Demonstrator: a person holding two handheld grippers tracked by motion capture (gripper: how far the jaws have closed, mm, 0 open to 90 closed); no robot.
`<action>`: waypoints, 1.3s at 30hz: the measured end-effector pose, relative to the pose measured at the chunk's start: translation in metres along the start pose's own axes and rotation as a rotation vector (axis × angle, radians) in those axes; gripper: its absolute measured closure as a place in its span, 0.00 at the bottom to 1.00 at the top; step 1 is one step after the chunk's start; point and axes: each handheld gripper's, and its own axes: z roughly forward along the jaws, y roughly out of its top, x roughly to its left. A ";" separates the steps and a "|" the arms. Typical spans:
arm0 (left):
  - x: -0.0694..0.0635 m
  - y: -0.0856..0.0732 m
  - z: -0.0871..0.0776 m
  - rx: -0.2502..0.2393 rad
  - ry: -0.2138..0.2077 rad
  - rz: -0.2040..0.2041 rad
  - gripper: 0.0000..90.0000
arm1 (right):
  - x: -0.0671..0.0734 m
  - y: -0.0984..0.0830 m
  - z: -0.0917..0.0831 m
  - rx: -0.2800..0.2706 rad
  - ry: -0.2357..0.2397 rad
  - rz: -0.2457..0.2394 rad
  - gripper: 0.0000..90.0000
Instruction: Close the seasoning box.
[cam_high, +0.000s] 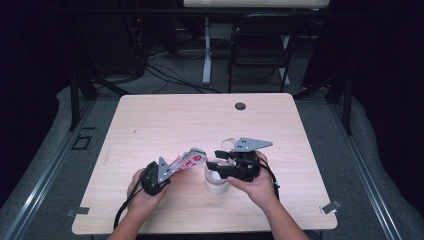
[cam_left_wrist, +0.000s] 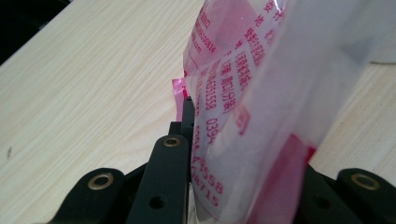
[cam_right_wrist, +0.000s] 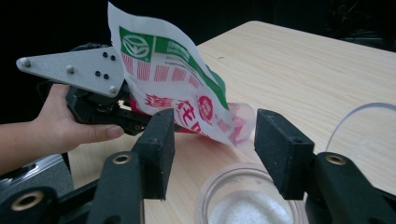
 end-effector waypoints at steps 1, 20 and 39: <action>0.003 -0.001 -0.001 -0.003 -0.006 -0.027 0.89 | 0.000 0.000 0.000 0.006 -0.006 0.003 0.52; 0.051 -0.028 -0.018 -0.012 0.125 -0.277 0.88 | -0.002 -0.001 0.002 0.027 -0.028 -0.006 0.54; 0.087 -0.068 -0.014 0.043 0.211 -0.488 0.88 | -0.007 -0.003 0.002 0.065 -0.009 -0.002 0.65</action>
